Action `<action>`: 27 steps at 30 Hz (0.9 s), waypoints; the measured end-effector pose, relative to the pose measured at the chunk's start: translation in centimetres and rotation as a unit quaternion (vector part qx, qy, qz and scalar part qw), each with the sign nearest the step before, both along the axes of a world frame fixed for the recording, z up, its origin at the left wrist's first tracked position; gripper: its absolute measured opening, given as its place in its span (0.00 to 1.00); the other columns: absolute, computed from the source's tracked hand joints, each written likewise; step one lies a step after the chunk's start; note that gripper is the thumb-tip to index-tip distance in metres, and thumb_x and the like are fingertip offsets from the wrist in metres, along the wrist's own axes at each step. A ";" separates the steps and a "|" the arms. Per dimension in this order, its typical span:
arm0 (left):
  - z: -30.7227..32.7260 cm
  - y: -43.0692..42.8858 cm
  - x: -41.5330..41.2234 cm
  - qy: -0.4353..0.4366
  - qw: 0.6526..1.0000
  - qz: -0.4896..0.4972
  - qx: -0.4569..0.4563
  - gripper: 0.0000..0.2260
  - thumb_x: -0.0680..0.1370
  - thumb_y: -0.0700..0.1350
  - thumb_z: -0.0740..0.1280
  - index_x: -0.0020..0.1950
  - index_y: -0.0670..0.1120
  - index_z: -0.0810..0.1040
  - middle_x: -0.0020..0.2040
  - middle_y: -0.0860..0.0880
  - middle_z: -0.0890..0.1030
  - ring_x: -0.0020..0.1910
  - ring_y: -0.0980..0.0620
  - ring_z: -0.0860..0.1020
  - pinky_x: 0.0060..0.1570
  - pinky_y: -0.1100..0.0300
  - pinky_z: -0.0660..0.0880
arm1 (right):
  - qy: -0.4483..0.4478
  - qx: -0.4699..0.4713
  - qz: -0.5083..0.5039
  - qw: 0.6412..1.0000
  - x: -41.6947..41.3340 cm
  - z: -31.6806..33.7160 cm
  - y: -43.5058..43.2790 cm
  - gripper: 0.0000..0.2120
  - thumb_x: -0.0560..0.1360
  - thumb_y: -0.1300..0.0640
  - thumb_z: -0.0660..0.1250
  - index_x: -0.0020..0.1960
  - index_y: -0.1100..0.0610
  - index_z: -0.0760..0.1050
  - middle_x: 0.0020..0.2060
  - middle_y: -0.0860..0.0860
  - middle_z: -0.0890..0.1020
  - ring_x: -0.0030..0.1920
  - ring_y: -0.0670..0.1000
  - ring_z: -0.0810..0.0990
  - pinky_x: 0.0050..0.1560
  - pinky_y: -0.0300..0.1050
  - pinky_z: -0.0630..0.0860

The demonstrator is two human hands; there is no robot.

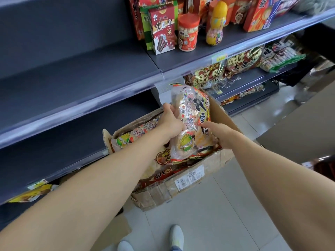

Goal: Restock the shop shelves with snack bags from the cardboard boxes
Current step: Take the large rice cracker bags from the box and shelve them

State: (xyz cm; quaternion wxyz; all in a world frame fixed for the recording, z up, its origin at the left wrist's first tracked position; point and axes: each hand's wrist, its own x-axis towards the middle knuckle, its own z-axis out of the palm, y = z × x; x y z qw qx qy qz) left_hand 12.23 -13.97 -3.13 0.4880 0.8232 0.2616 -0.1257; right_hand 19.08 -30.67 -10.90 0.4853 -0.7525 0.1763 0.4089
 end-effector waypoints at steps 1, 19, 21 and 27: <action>0.9 0.3 -0.2 -0.011 1.000 -0.004 0.013 0.23 0.71 0.35 0.69 0.56 0.49 0.59 0.48 0.50 0.69 0.45 0.50 0.71 0.39 0.56 0.71 | 0.000 0.020 -0.008 1.000 -0.3 0.6 0.3 0.39 0.70 0.41 0.68 0.74 0.58 0.60 0.72 0.57 0.67 0.69 0.60 0.67 0.71 0.60 0.62; 22.7 18.6 -10.1 -0.358 0.915 0.144 0.116 0.14 0.79 0.38 0.61 0.63 0.49 0.68 0.55 0.53 0.74 0.45 0.57 0.74 0.46 0.57 0.74 | -0.293 0.240 -0.055 0.924 -5.2 25.2 21.1 0.32 0.63 0.42 0.74 0.64 0.53 0.75 0.56 0.52 0.81 0.54 0.54 0.79 0.58 0.50 0.74; 25.0 21.7 -11.5 -0.380 0.898 0.167 0.143 0.17 0.80 0.40 0.60 0.68 0.50 0.67 0.59 0.50 0.71 0.50 0.54 0.73 0.52 0.59 0.72 | -0.350 0.252 -0.035 0.902 -6.6 28.2 24.5 0.27 0.66 0.44 0.73 0.61 0.54 0.76 0.55 0.51 0.82 0.54 0.53 0.81 0.60 0.52 0.76; 29.7 33.6 -14.7 -0.398 0.871 0.228 0.175 0.24 0.79 0.42 0.63 0.73 0.56 0.63 0.66 0.46 0.66 0.66 0.46 0.69 0.66 0.50 0.69 | -0.473 0.235 -0.016 0.849 -9.9 35.2 36.3 0.32 0.59 0.36 0.71 0.58 0.51 0.75 0.56 0.51 0.80 0.57 0.54 0.79 0.60 0.56 0.76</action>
